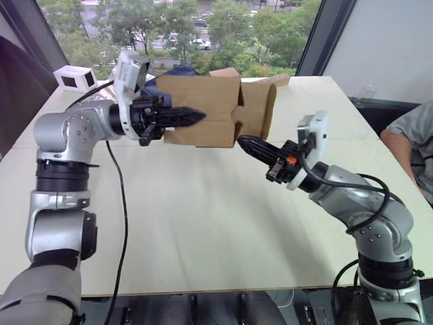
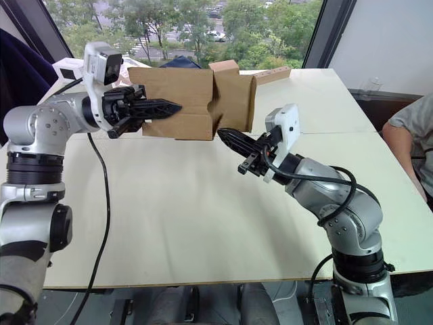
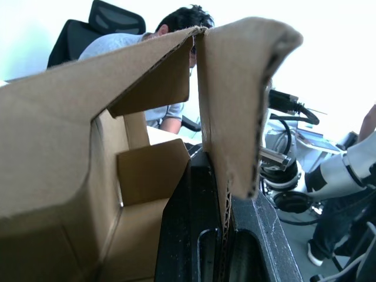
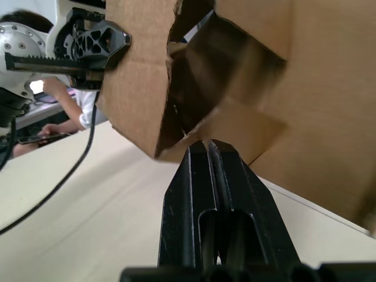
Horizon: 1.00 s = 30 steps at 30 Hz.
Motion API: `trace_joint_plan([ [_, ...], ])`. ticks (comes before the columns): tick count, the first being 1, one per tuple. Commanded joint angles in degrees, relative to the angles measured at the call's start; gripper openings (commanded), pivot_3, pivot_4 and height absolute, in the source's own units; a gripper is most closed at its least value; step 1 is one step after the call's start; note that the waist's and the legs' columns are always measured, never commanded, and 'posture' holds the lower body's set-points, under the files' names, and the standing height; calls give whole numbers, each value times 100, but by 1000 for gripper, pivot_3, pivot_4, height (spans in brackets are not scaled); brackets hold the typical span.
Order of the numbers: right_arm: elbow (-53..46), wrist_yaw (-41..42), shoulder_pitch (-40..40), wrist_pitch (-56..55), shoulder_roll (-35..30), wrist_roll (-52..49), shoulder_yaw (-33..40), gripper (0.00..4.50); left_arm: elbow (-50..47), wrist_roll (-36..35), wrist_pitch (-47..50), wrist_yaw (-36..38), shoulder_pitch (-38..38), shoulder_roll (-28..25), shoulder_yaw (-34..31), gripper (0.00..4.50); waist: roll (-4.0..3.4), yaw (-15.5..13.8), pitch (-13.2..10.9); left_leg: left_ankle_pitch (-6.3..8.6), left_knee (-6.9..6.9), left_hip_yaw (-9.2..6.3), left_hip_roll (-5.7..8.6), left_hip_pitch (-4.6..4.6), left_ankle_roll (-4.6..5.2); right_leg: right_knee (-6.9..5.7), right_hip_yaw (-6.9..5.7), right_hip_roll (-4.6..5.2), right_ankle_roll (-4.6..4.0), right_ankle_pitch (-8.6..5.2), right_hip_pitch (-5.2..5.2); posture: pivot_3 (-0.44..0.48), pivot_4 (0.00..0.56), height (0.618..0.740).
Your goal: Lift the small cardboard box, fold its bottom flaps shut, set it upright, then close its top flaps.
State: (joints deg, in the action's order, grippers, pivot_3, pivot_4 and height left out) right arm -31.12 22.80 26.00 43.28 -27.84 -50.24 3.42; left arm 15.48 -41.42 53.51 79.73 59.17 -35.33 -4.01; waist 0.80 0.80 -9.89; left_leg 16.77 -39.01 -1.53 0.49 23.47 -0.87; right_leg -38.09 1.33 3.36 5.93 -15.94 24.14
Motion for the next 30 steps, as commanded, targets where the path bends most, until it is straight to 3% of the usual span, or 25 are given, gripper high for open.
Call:
trace_joint_plan([
  [1,-91,61,92,-99,59,-50,79,23,-182,-142,2,-18,54,-28,-109,0,0,-1,0,0,0,0,0,0,0,0,0,0,0,0,0,0,150,740],
  [14,-48,344,281,-147,233,74,-138,23,-225,-170,-15,-47,-33,33,-76,0,0,-2,0,0,0,0,1,0,0,0,0,0,0,0,1,0,150,740],
  [19,-295,619,86,125,-381,-430,441,23,-128,-114,-108,-58,-7,-7,-112,0,0,-9,0,0,0,0,2,0,0,0,-1,3,0,0,0,0,150,740],
  [24,70,697,104,374,-1100,-1521,1650,23,-103,-116,-136,-48,10,-42,-124,0,0,-9,0,0,0,0,2,0,1,1,-1,5,0,0,-2,0,150,740],
  [27,576,660,113,176,-1141,-1362,1905,23,-120,-124,-134,-72,19,-29,-122,0,1,-4,0,0,-1,0,2,-1,1,2,-1,5,0,0,-4,0,150,740],
  [30,1213,546,216,-324,-1054,-456,1633,23,-152,-140,-126,-78,13,-15,-116,0,0,12,0,0,-1,1,0,-1,1,1,0,1,0,0,-3,0,150,740],
])
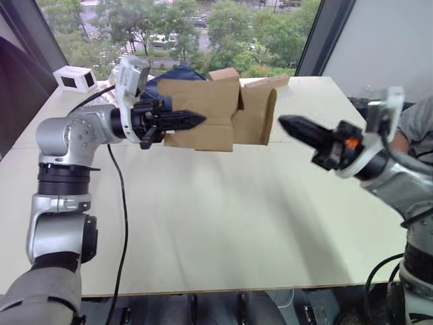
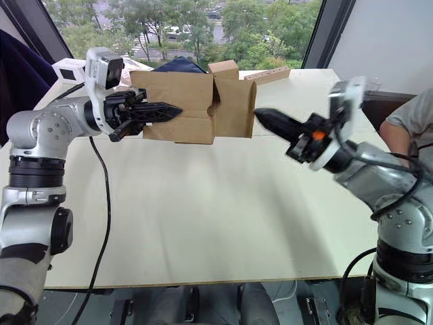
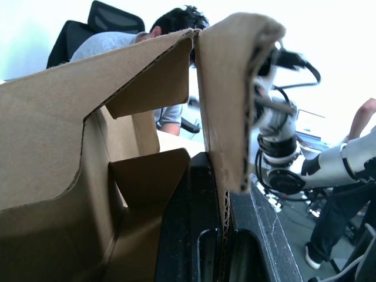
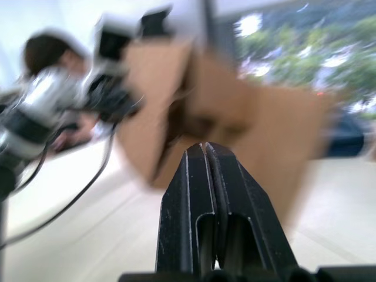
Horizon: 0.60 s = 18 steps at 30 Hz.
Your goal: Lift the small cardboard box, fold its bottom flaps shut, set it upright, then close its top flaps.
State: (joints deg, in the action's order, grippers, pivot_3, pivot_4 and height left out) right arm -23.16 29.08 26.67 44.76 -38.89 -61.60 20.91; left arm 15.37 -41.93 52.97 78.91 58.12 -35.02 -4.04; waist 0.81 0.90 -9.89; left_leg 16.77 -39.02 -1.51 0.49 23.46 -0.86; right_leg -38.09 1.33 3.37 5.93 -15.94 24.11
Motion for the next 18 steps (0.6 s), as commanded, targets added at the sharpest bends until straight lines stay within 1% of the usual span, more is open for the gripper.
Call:
trace_joint_plan([
  [1,637,-112,197,-652,60,1064,-313,23,-153,-95,-70,0,117,-41,-110,0,0,8,0,0,0,1,0,0,0,0,1,0,0,0,2,0,150,740],
  [5,1307,-201,453,-1211,123,2286,-1031,23,-161,-99,-73,-12,119,-31,-109,0,-1,9,0,0,1,3,0,0,0,-2,3,-2,0,0,5,0,150,740],
  [6,1406,-136,515,-1311,184,2459,-1193,23,-160,-97,-77,-14,119,-29,-108,0,-2,9,-1,0,1,3,0,0,0,-2,3,-2,0,0,6,0,150,740],
  [8,1444,12,651,-1367,409,2497,-1377,23,-172,-97,-73,-36,112,-21,-111,0,-2,10,-1,0,2,4,0,0,-1,-2,4,-2,0,0,8,0,150,740],
  [11,1258,292,731,-1286,722,2215,-1423,23,-211,-111,-43,-57,88,-36,-120,0,-3,11,-2,-1,2,3,-1,1,-1,-2,4,-3,0,0,8,0,150,740],
  [15,594,667,512,-796,1023,979,-1100,23,-197,-99,-35,-69,73,-82,-132,0,-3,-23,-2,-1,1,2,0,2,-2,-2,3,2,0,0,8,0,150,740],
  [18,282,614,387,-506,1144,322,-899,23,-183,-99,-28,-68,82,-109,-135,0,-2,-24,-2,-1,-1,1,2,2,-2,-2,2,7,1,0,3,0,150,740],
])
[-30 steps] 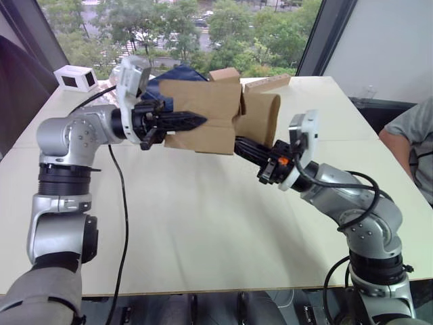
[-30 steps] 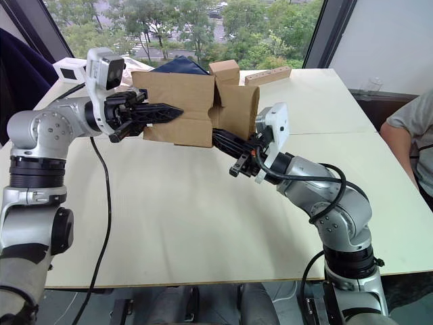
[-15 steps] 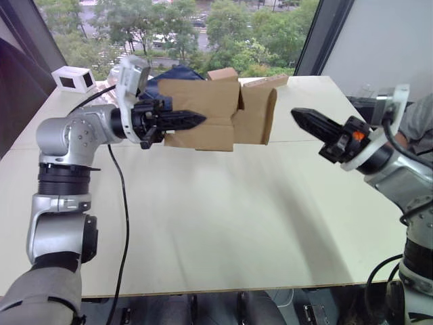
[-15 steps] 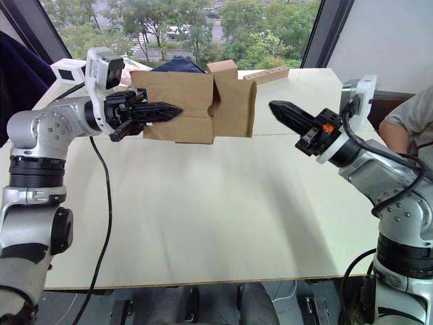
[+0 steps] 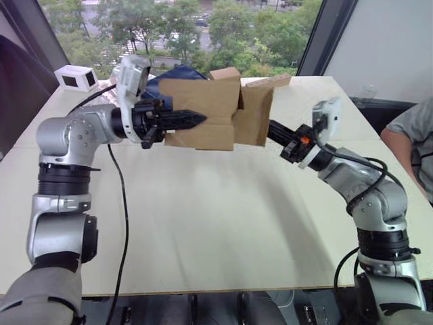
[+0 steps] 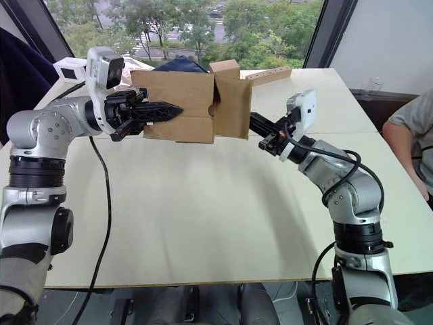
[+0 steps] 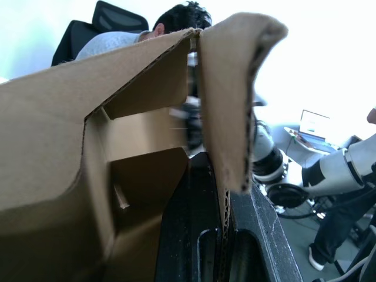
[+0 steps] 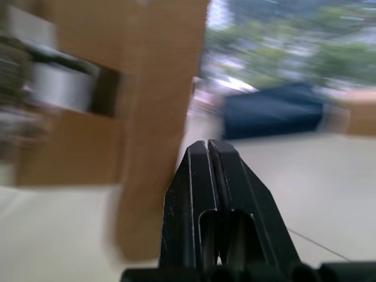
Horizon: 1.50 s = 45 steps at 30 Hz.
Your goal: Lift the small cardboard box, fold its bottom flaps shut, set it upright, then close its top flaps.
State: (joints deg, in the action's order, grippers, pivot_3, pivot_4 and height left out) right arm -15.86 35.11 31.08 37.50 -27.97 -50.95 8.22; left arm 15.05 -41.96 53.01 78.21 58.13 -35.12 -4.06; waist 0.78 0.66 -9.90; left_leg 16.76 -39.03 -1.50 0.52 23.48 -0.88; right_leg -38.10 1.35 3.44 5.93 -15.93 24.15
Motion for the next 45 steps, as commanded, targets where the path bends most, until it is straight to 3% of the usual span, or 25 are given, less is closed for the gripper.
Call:
trace_joint_plan([
  [1,-488,-54,-62,239,105,-833,393,23,-137,-94,-36,5,88,-101,-133,0,0,2,0,0,-1,0,1,0,0,0,-1,2,0,0,-1,0,150,740],
  [10,-480,-235,-68,396,397,-1174,298,23,-65,-84,-88,24,95,-72,-118,0,0,20,0,0,0,0,0,0,1,0,-1,-2,0,0,1,0,150,740],
  [13,-388,-269,-82,411,578,-1392,355,794,-71,-98,-87,9,94,-45,-128,0,0,22,0,0,0,0,-1,0,1,0,-1,-3,0,0,1,0,150,740],
  [18,-115,-364,-171,588,866,-2050,497,2888,-41,-86,-102,7,91,-29,-132,0,0,16,0,0,0,0,0,0,1,0,-1,-1,0,0,1,0,150,740],
  [23,-1,-488,-293,676,1185,-2634,553,2888,8,-63,-131,0,64,-28,-128,0,-1,29,-1,0,0,0,-1,0,1,-1,-1,-2,0,0,1,0,150,740],
  [31,35,-654,-377,577,1465,-2497,382,2888,-44,-107,-93,-31,66,-52,-147,0,-1,29,-1,0,0,1,0,0,1,-1,-1,-2,0,0,3,0,150,740],
  [35,84,-694,-405,450,1506,-2239,324,1841,-79,-130,-81,-61,56,-51,-162,0,-1,31,-1,0,0,0,-1,0,1,-1,-1,-3,0,0,3,0,150,740],
  [45,293,-741,-384,111,1642,-1724,312,1841,-90,-156,-68,-104,64,-47,-186,0,-1,34,-1,0,0,0,0,0,1,-1,0,-3,0,0,3,0,150,740],
])
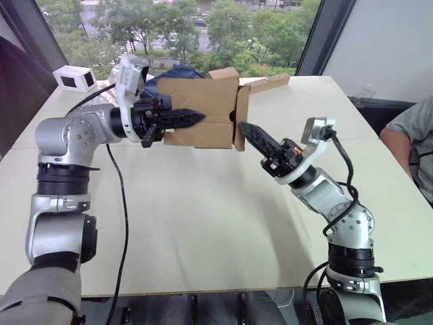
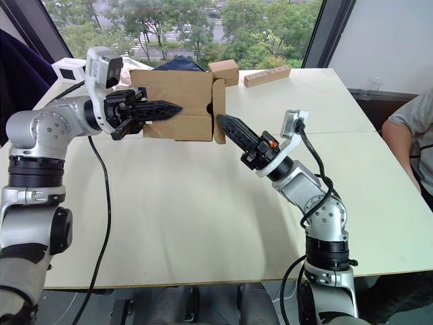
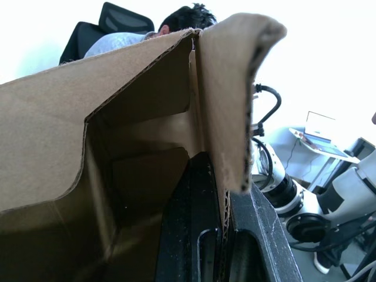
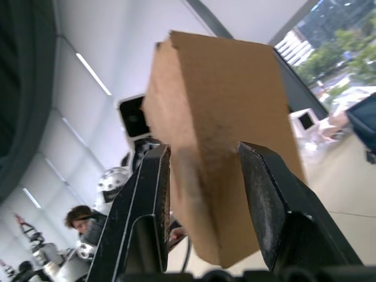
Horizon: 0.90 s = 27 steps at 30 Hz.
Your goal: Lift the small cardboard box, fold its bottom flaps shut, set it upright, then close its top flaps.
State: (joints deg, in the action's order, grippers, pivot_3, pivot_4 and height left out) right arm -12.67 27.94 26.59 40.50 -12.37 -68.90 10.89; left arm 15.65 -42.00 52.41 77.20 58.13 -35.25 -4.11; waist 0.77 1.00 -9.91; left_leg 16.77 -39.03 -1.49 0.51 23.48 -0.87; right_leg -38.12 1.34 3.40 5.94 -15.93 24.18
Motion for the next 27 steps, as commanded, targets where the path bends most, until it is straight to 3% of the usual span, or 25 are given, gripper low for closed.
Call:
trace_joint_plan([
  [1,-1,-30,73,-220,109,100,61,1841,-150,-155,-7,-5,64,-34,-182,0,0,0,0,0,0,0,0,0,0,0,0,0,0,0,0,0,150,740],
  [27,-404,-388,59,-425,920,212,-317,1841,73,-50,-205,-169,59,196,-178,0,-1,6,0,-1,1,0,0,0,-1,-1,0,0,0,0,2,0,150,740],
])
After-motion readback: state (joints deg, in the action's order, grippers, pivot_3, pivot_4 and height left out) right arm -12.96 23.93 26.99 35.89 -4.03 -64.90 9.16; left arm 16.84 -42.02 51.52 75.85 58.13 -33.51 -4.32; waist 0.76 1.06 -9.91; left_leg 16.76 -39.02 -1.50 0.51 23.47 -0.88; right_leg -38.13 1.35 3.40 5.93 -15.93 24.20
